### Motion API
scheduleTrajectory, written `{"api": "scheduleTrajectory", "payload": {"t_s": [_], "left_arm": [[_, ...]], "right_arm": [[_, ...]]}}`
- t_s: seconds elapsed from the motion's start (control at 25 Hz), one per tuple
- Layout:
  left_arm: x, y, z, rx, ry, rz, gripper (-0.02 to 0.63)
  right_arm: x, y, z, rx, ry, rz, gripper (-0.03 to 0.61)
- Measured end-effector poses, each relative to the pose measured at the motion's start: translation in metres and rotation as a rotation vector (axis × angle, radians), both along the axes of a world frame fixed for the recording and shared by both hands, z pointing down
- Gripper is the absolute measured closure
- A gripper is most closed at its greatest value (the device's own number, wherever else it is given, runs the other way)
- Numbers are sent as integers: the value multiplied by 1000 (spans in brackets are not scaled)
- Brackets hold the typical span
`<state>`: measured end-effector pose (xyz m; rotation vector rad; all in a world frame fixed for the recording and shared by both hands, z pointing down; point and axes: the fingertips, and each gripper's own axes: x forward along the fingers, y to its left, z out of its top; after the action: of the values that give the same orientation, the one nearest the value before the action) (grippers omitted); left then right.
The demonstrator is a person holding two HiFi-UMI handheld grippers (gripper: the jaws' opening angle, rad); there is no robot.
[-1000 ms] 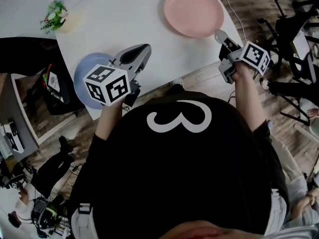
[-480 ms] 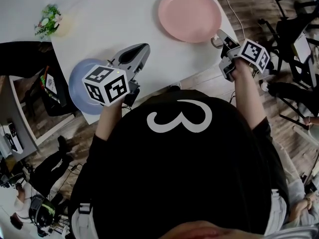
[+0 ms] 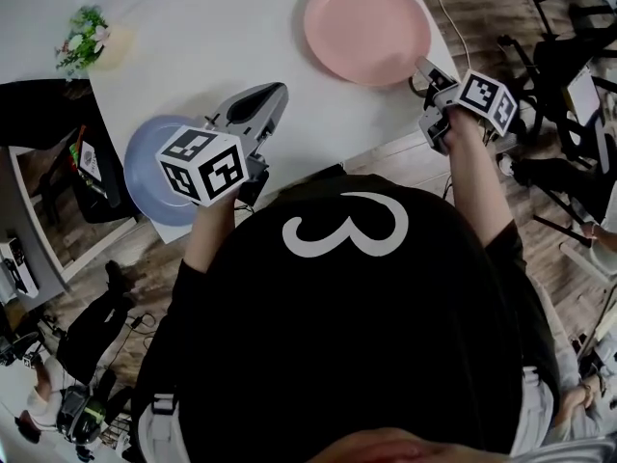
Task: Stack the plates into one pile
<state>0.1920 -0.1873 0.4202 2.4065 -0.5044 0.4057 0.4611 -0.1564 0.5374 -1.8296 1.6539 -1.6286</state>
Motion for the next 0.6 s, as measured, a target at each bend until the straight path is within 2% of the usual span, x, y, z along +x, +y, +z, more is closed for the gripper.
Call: {"api": "scheduleTrajectory", "payload": {"t_s": [0.36,0.6], "left_arm": [[-3,-11,24,-48,7,-27,597],[-2,-13,28,-49,1,-30,597]], "right_arm": [[-6,-10,13,-40,9,-16,460],[-7,-14,17,-50,-22,-9,489]]}}
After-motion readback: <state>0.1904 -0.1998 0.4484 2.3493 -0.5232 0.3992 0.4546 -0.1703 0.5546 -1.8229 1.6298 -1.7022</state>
